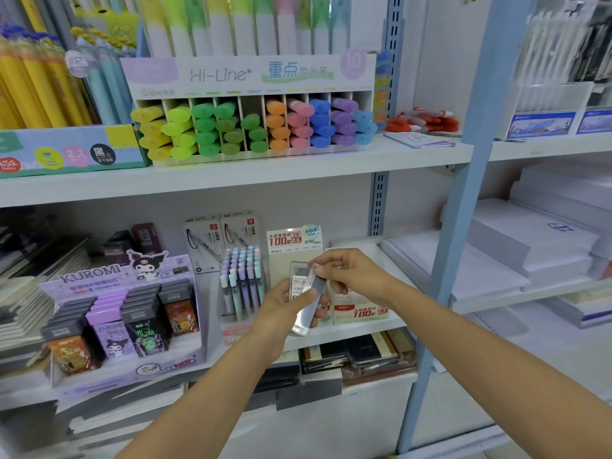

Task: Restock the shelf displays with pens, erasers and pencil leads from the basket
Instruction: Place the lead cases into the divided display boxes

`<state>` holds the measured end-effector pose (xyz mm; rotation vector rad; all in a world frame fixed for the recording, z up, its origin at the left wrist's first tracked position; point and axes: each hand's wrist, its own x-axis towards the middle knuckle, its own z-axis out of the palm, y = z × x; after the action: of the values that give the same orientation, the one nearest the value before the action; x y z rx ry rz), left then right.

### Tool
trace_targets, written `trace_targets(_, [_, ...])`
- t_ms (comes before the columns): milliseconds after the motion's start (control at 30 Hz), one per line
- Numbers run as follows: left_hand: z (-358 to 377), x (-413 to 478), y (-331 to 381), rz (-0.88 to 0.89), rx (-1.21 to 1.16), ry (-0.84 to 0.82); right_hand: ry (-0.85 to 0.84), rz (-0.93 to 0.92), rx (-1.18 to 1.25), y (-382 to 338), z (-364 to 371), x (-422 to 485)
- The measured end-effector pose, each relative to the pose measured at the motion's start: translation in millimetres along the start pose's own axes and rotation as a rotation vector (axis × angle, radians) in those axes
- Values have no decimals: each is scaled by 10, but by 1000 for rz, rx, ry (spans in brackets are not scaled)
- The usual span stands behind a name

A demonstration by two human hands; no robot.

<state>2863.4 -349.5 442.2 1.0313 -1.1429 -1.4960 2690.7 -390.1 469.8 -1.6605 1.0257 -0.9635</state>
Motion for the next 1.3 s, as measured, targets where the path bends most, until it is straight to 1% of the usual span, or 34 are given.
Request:
trace_targets(33, [-1,-14,16,-19,-17,-7,11,-6,19,-2,5,-8])
trace_targets(100, [-11,-55,59,-54,-49,-27,100,-16,66,-16,-13,-26])
trace_targets(167, [-36,-79,79,-47,-51,8,189,-39,92,-26,-45,-53])
trace_targets(200, [-47,-93,90,-32,-39,44,196,-52,83,-28,-62,-79])
trace_targets(233, [-54,-103,106,-19,-25,80,165,-68,58,-28,-77,-114])
trace_targets(300, [-61,-112,151,-13,-16,133,35,-92,-31,-22,-88,-206])
trace_targets(367, [-66,-106,199,-37,-52,159,-48,-107,-100,-4,-74,-268])
trace_targets(467, [-59,-130,266,-76,-173,120,-2,-93,-72,8,-57,-320])
trace_targets(567, [-46,-153,281,-35,-195,56,28,-62,-123,19,-60,-376])
trace_targets(700, [-14,-176,216,45,-33,153,-48,-29,-79,26,-54,-448])
trace_targets(833, [-5,-193,184,90,-18,211,-179,48,-94,-7,-27,-486])
trace_targets(900, [-13,-188,198,102,27,226,-194,77,-101,-31,19,-483])
trace_targets(967, [-34,-194,209,111,91,211,-145,41,-94,-53,87,-440])
trace_targets(1033, [-54,-228,215,122,143,168,-84,-32,-51,-79,170,-374])
trace_targets(1133, [-109,-284,212,104,184,126,-44,-81,-20,-105,280,-267])
trace_targets(1233, [-261,-307,234,92,164,181,17,-82,-13,-143,325,-129])
trace_targets(1300, [-420,-329,264,104,121,226,162,-94,62,-181,343,1])
